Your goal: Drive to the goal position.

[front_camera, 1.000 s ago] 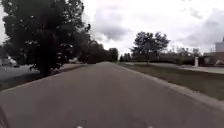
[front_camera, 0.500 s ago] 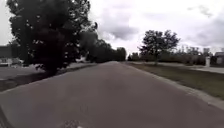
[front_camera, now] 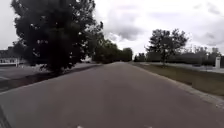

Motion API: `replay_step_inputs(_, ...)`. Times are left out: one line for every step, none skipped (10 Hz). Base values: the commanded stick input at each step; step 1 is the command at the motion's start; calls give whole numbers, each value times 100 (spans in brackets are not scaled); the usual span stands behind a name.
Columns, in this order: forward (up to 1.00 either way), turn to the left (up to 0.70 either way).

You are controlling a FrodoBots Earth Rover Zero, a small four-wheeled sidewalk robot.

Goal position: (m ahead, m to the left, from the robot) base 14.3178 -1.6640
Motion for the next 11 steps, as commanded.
replay_step_inputs(100, -31)
replay_step_inputs(100, -31)
replay_step_inputs(100, -31)
replay_step_inputs(100, -31)
replay_step_inputs(100, -30)
replay_step_inputs(100, -29)
replay_step_inputs(100, -20)
replay_step_inputs(100, -16)
replay_step_inputs(100, -12)
replay_step_inputs(100, -1)
replay_step_inputs(100, 1)
